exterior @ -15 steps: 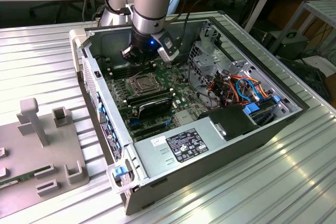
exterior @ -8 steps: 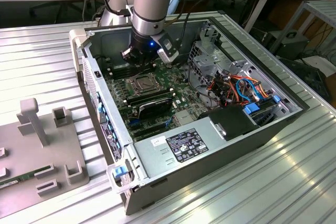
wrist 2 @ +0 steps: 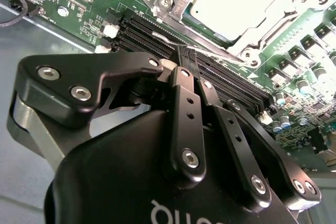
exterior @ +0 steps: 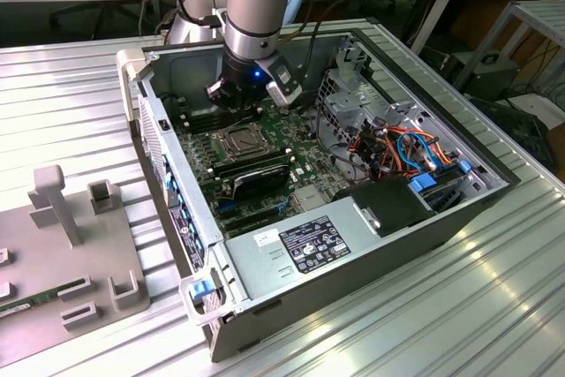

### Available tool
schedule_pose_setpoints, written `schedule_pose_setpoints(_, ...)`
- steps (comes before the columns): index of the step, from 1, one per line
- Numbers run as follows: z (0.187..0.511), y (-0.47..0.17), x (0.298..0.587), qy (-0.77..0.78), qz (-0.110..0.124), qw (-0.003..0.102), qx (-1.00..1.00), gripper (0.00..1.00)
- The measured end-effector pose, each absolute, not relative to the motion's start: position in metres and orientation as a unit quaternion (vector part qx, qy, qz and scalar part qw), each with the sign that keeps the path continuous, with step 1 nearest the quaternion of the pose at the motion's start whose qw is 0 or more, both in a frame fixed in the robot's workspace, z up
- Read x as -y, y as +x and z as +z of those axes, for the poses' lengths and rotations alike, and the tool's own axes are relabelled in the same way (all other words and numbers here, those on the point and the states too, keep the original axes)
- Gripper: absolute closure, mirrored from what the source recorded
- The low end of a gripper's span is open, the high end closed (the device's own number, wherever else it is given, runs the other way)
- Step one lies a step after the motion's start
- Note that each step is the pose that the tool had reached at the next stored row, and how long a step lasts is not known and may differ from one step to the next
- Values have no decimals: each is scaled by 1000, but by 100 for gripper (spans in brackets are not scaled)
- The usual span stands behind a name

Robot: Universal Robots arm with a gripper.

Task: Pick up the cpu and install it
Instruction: 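Install the first cpu locking lever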

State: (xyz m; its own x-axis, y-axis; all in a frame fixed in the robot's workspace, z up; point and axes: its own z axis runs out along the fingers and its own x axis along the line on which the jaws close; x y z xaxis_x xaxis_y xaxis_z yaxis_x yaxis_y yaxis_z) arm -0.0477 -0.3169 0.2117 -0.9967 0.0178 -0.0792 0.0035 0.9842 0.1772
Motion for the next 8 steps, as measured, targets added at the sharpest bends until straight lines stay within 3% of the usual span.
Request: schedule_pose_setpoints(8,209,-46,317,5,89,40,-995,89)
